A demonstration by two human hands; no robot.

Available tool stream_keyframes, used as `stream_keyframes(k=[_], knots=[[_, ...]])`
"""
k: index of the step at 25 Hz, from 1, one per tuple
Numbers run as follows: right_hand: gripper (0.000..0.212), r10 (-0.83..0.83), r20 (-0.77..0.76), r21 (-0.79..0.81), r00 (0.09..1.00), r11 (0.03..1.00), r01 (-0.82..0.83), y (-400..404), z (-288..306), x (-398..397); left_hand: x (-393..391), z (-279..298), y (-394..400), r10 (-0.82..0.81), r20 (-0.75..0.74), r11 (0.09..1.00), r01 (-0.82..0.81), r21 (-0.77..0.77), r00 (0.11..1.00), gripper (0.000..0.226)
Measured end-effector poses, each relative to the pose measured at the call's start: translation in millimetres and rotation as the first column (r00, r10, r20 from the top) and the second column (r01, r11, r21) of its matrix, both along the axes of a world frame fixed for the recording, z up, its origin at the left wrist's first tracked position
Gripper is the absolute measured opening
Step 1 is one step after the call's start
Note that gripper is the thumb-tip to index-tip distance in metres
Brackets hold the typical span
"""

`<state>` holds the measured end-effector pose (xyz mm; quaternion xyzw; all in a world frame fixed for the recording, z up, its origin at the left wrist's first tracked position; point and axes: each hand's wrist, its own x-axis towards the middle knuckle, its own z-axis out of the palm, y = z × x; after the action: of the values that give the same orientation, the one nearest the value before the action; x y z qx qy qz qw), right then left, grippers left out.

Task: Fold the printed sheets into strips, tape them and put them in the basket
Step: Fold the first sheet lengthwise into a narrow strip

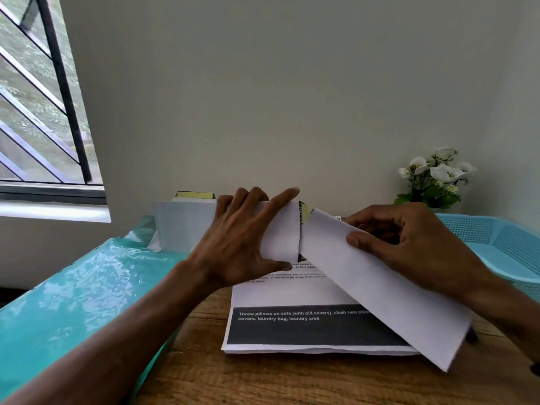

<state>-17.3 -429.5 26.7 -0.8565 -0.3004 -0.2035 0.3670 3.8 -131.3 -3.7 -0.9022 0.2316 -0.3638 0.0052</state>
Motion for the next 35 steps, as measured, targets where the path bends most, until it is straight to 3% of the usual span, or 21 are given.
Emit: stream_keyframes(k=[6,10,15,21,25,35], knots=[[0.02,-0.039,0.157,-0.033,0.987,0.998,0.045,1.4,2.5,-6.3,-1.1,2.6,-0.3,0.031,0.026,0.997,-0.03,-0.064,0.999,0.127],[0.01,-0.095,0.121,0.069,0.988,0.994,0.087,-3.9,7.1,-3.0,7.6,-3.4,8.3,0.025,0.011,0.995,-0.023,-0.1,1.0,0.122],[0.015,-0.059,0.056,0.192,0.997,0.98,0.047,-3.8,10.1,-4.6,8.6,-7.6,5.9,0.003,0.016,0.996,-0.002,-0.091,1.0,0.116],[0.02,-0.113,0.249,-0.014,0.962,0.993,0.121,8.2,-3.0,-7.8,-0.4,-5.1,-4.0,-0.055,-0.042,0.997,0.053,-0.056,0.998,0.116],[0.023,-0.153,0.325,-0.037,0.933,0.984,0.174,7.6,-5.6,-6.6,0.2,-5.9,-3.8,-0.085,-0.067,0.995,0.081,-0.065,0.994,0.111],[0.04,-0.204,0.213,-0.13,0.955,0.963,0.235,10.5,-14.7,-3.7,3.9,-11.7,-9.5,-0.163,-0.119,0.986,0.159,-0.039,0.979,0.103]])
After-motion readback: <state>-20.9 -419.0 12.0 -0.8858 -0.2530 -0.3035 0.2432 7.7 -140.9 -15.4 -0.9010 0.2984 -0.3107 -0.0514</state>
